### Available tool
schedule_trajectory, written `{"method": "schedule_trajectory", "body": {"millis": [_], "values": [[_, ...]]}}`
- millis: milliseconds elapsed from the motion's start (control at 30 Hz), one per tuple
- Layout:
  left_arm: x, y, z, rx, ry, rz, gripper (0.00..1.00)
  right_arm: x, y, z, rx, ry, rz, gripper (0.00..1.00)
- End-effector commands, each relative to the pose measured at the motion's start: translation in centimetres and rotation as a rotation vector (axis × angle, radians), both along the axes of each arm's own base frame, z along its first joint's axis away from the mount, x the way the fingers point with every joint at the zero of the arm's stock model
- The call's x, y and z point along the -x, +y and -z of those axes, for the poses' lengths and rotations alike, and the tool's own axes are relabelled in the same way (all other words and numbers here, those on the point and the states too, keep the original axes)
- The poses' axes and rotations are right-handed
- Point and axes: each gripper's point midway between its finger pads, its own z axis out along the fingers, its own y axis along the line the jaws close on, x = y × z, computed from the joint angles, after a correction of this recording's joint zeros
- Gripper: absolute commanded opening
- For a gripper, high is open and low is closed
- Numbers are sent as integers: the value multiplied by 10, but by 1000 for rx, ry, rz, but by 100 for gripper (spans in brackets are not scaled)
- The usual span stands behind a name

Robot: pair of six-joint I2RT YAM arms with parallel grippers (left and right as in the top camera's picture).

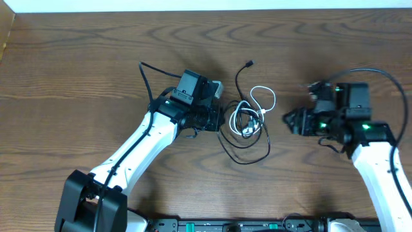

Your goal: Untangle cables

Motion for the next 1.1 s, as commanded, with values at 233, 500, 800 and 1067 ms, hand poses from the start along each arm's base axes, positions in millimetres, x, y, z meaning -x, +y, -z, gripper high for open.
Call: {"method": "schedule_trajectory", "body": {"millis": [233,500,800,1067], "values": [[10,-15,-16,99,3,87,8,0,51,62,35,108,-267,62],[12,-17,-18,113,6,106,8,-20,68,106,12,158,-238,59],[11,-15,-17,103,1,100,7,-11,84,138,6,245,-245,1],[7,4,6,-19,-8,45,8,-2,51,124,6,346,-82,1]]}}
